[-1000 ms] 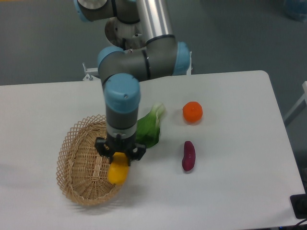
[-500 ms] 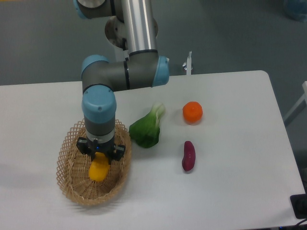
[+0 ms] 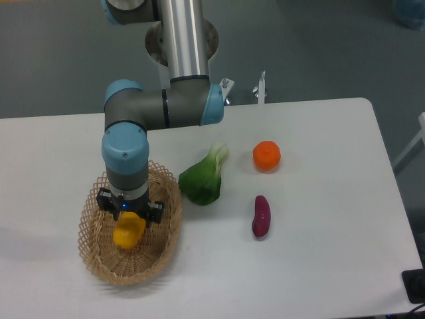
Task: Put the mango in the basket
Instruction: 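Lower the mango into the basket and open the gripper, then raise the open gripper and withdraw it from the basket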
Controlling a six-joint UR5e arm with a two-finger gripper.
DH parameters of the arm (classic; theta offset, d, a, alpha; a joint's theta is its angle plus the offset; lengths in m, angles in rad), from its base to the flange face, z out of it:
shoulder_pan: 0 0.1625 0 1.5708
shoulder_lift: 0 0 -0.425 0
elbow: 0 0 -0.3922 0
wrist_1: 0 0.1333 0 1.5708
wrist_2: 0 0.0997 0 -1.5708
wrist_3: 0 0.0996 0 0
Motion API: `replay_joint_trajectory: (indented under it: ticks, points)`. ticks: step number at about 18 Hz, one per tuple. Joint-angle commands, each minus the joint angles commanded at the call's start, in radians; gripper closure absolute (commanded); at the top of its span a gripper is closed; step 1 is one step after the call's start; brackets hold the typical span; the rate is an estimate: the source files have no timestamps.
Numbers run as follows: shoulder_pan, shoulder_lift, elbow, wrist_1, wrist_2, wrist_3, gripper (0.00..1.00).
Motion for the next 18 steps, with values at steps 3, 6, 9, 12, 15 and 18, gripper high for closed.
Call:
replay_joint_trajectory:
  ticks: [3, 6, 9, 12, 15, 18]
  points:
    - [0.008, 0.015, 0.024, -0.006, 0.052, 0.012, 0.00]
    - [0.089, 0.070, 0.043, -0.018, 0.078, 0.015, 0.00]
    - [0.168, 0.101, 0.052, -0.023, 0.086, 0.113, 0.00]
    - [0.250, 0.117, 0.055, -0.035, 0.089, 0.201, 0.00]
    - [0.325, 0.147, 0.063, -0.101, 0.094, 0.297, 0.00]
    - [0.388, 0.158, 0.078, -0.120, 0.094, 0.438, 0.00]
